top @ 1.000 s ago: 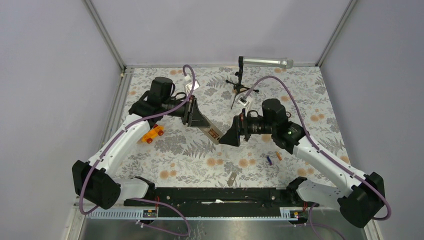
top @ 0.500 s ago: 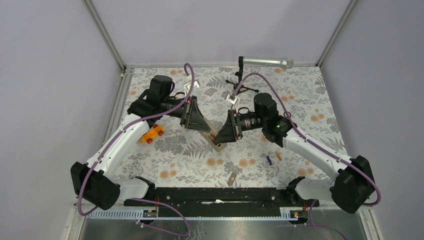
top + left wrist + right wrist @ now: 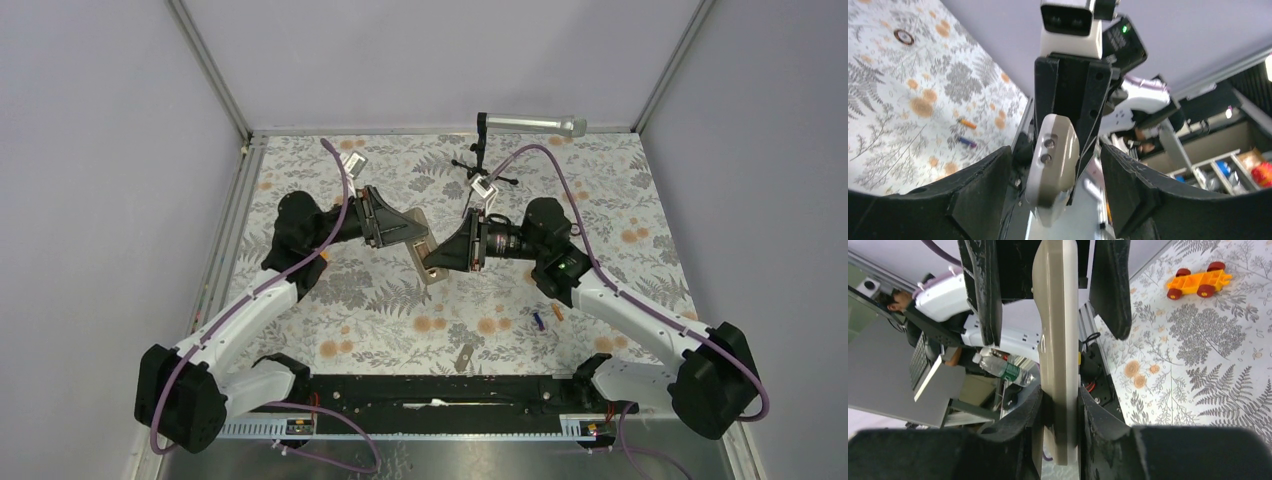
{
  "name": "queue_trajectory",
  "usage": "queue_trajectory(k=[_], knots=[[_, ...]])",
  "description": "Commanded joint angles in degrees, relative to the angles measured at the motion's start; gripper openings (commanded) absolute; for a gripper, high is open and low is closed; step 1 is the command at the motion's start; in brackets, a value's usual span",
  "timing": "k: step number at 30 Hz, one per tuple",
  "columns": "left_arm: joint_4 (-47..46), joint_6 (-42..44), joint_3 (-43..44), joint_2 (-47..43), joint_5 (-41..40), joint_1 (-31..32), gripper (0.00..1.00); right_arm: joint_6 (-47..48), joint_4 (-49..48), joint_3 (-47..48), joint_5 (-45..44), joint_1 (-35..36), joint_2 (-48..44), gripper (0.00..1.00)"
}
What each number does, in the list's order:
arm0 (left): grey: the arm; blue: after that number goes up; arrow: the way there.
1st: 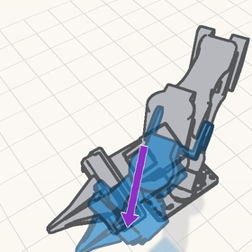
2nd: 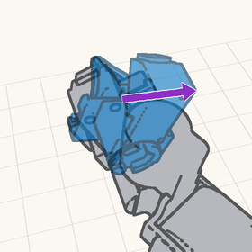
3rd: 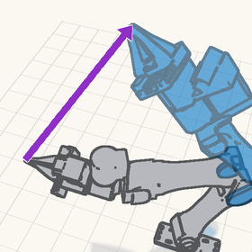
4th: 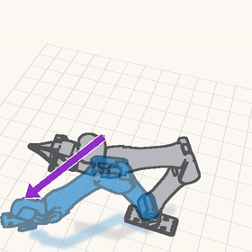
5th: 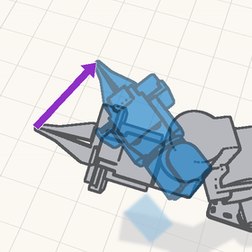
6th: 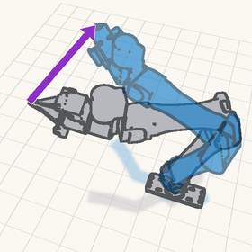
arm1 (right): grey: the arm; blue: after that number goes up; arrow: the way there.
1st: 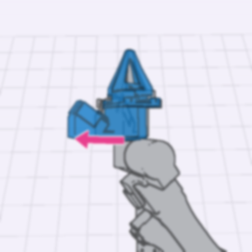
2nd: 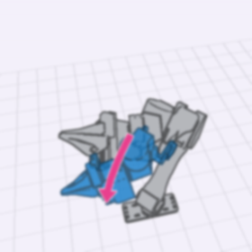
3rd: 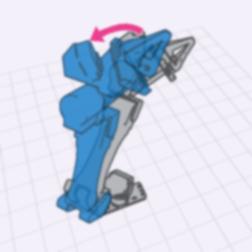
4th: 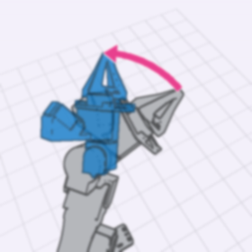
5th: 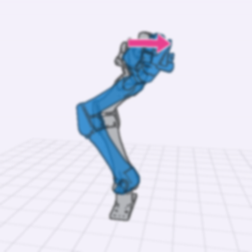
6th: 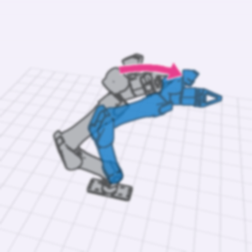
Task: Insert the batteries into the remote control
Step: Adjust the remote control.
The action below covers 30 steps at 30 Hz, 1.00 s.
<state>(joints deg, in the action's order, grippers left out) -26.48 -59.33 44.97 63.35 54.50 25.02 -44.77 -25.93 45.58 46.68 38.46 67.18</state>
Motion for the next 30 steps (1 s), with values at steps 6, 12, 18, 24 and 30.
queue_trajectory(k=[6, 12, 18, 24, 30], knots=[[-15.3, -8.7, -0.7, -3.8, -11.0, 0.3, 0.4, -7.4, -13.6, -0.8, -2.6, 0.2, 0.9, 0.01], [-17.9, -10.7, 0.4, -1.3, -6.9, 0.5, 0.44, -8.2, -14.4, -0.4, -2.0, 0.2, 1.5, 0.02], [-16.6, -9.3, 1.5, 0.0, -3.7, 0.6, 0.44, -9.2, -15.3, -0.1, -1.3, 0.2, 2.6, 0.02], [-10.9, -4.6, 2.1, -1.0, -3.6, 0.6, 0.12, -9.5, -15.3, -0.6, -1.2, 0.0, 2.5, 0.03], [11.4, 10.4, 5.5, -3.1, -13.2, 0.5, 0.0, -2.9, 2.9, 0.9, -10.3, -2.5, -0.4, 0.69]])
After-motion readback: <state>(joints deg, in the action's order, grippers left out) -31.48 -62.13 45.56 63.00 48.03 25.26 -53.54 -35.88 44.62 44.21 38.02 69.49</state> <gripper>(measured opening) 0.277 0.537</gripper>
